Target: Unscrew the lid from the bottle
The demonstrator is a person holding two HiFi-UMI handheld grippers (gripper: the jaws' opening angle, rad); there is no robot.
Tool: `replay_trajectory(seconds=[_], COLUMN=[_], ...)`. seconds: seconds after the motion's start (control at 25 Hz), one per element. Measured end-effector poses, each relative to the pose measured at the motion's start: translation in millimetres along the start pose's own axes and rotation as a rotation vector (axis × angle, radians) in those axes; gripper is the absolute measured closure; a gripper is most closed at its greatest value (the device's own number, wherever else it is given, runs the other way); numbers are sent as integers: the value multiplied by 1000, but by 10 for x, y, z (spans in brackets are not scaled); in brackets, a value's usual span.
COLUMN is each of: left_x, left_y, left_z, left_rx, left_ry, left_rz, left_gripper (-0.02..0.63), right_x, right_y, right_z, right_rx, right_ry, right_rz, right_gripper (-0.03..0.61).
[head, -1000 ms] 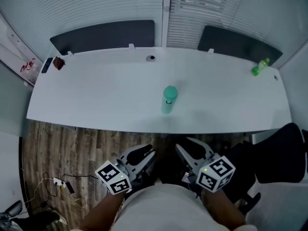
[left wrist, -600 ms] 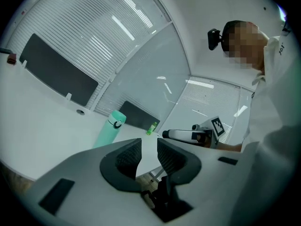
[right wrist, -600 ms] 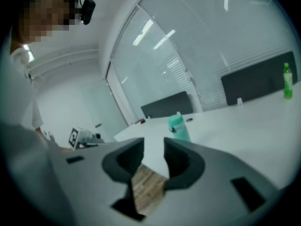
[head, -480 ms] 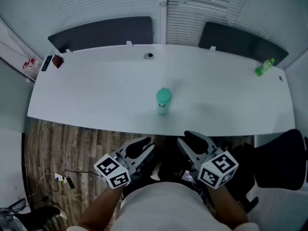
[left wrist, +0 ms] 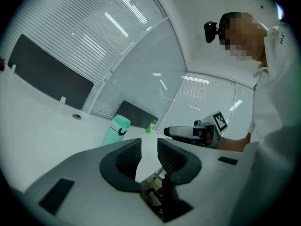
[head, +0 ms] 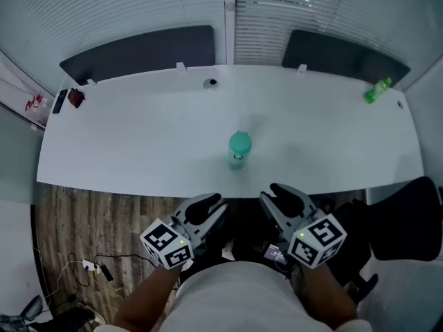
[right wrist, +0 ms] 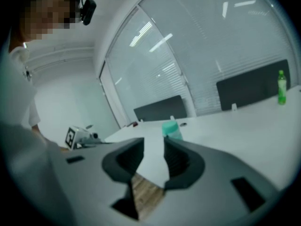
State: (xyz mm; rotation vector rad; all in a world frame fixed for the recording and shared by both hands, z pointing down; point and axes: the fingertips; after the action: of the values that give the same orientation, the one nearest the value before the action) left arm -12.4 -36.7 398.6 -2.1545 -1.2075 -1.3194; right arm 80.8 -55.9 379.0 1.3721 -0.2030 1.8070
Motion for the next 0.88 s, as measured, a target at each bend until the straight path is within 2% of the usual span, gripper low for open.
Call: replay_trajectory(seconds=[0.12,0.28,0.56,0.64,0.88], left_x=[-93,-157,2,95,231], left_y=[60,206,553,656,978], left_z=[-151,-467,-861,-944,-1063], left_rx=[-3,-35,-100,-110,-172], left_ry=[47,155,301,330,390], left_rz=[-3,-15,-94,-124,-136], left_gripper=[499,458,360,340,284], right_x=[-114,-241,-319,-320,-284], right_y=[103,331,741,855,1176], right_z=[44,161,382,430,461], right_rx=[22,56,114,142,221], right_ry=[-28,-91,-126,-142,-199], right_rz=[11,14,13,8,-30], right_gripper=[456,445,383,355,296])
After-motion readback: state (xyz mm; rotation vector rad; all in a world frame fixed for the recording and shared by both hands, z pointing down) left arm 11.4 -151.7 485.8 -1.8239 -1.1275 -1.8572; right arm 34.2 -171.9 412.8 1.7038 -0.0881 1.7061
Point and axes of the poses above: the fingertips, and each gripper's own axes: y forward along the fingers, z to its right, x out of its underside
